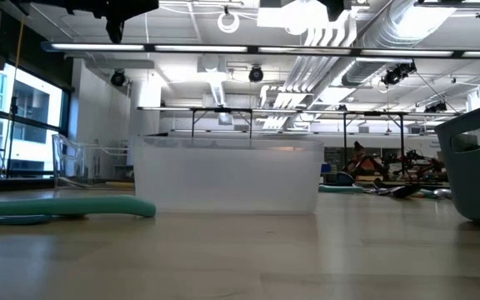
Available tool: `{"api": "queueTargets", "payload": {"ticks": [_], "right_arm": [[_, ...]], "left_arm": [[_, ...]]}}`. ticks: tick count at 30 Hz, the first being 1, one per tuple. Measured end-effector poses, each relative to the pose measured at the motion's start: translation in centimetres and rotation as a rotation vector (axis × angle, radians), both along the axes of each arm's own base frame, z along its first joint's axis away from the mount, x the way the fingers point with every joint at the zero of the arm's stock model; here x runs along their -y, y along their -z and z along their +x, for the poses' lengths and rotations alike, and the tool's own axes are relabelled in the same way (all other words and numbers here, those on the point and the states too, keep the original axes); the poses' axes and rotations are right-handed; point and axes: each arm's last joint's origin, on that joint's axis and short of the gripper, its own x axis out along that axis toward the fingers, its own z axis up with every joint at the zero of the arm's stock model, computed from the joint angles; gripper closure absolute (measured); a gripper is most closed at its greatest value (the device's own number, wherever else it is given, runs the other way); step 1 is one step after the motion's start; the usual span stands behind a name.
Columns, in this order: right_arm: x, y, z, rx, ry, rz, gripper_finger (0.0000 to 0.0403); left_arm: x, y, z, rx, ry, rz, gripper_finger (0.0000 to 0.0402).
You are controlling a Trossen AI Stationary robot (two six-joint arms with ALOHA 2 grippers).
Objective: Sort silverware by color (type)
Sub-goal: Put the yellow spoon into the transparent bin
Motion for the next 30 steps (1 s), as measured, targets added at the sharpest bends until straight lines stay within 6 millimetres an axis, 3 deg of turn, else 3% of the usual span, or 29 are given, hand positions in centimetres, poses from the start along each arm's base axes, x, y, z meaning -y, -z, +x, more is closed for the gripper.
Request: {"api": "queueTargets", "payload": {"ticks": [26,30], "right_arm": [[0.00,0.04,0.00,-0.004,0.000,-0.004,0.0252],[-0.01,0.04,0.00,-0.004,0.000,-0.003,0.0274]], "left_arm": [[0.09,0.00,0.02,0.001,0.032,-0.007,0.0401],[0.08,0.00,0.01,0.001,0.031,-0.007,0.0401]]}}
